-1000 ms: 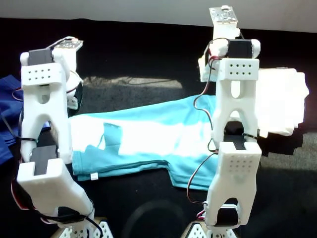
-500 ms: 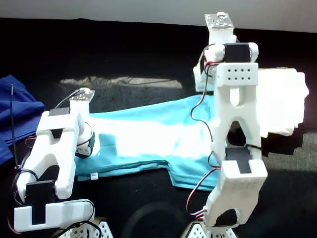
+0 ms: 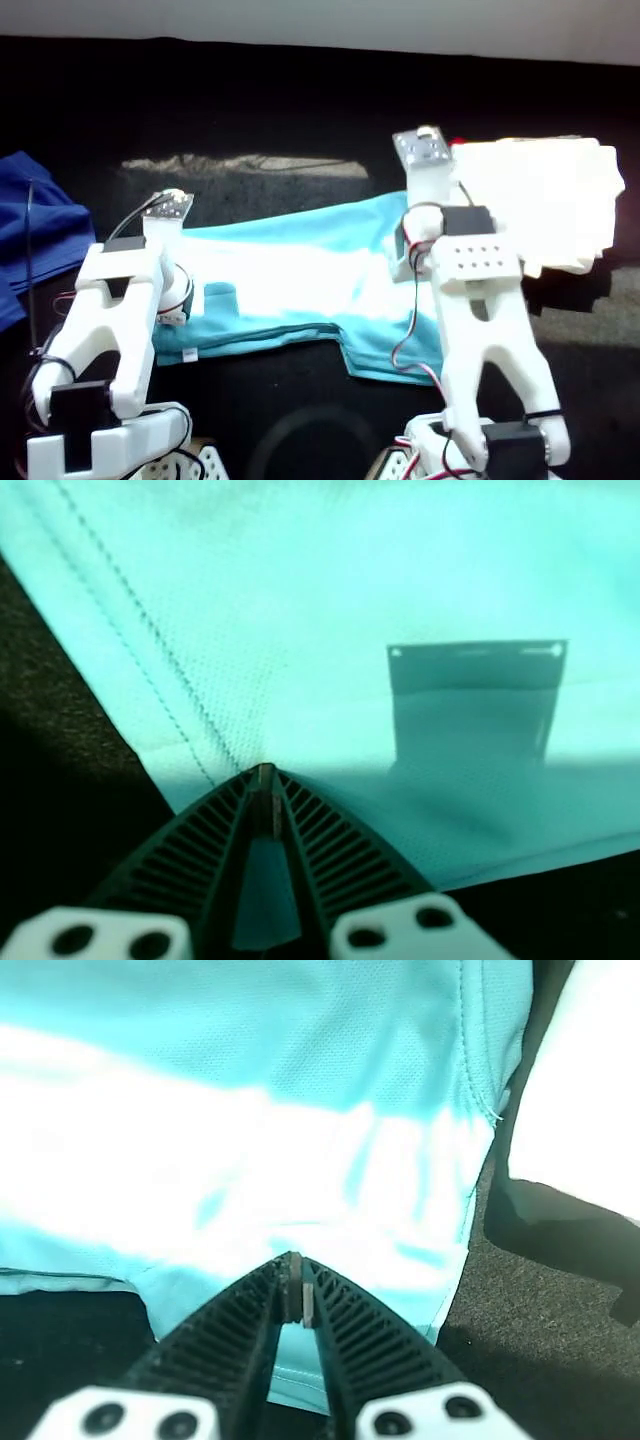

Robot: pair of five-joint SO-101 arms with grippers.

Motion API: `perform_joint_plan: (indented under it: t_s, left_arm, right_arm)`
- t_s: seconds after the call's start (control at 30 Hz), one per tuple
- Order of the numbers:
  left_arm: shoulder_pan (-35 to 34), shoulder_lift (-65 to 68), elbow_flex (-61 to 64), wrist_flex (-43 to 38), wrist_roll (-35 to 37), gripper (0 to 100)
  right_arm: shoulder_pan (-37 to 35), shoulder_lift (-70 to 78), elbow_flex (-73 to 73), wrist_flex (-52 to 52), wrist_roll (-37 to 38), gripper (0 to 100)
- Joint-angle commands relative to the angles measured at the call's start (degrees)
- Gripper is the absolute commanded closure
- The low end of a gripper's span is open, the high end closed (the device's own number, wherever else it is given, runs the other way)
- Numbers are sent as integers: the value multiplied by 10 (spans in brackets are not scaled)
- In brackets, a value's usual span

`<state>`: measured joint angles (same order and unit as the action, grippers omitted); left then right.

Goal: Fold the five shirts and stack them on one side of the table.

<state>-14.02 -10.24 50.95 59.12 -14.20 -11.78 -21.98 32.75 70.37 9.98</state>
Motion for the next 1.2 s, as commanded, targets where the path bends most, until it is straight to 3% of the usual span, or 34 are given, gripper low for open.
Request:
perform_joint_plan:
  t_s: [0.0, 0.17, 0.33, 0.43, 0.6, 0.8, 1.03, 1.17]
  left_arm:
    - [4, 1, 17, -3, 4, 991]
    - [4, 1, 19, -14, 5, 991]
    - [0, 1, 11, -21, 5, 991]
    - [0, 2, 16, -36, 6, 991]
    - [0, 2, 20, -41, 6, 991]
    - [0, 7, 20, -41, 6, 991]
    - [0, 7, 19, -41, 6, 991]
    - [0, 7, 19, -41, 6, 991]
  right_arm:
    - [-3, -84, 180, -104, 58, 991]
    - [-3, -101, 278, -167, 91, 991]
    - [-3, -95, 320, -166, 92, 991]
    - [1, -96, 336, -166, 137, 991]
    - [41, -97, 307, -139, 193, 991]
    - [59, -97, 233, -55, 194, 991]
    - [-43, -97, 165, 102, 194, 969]
    - [-115, -97, 166, 138, 195, 838]
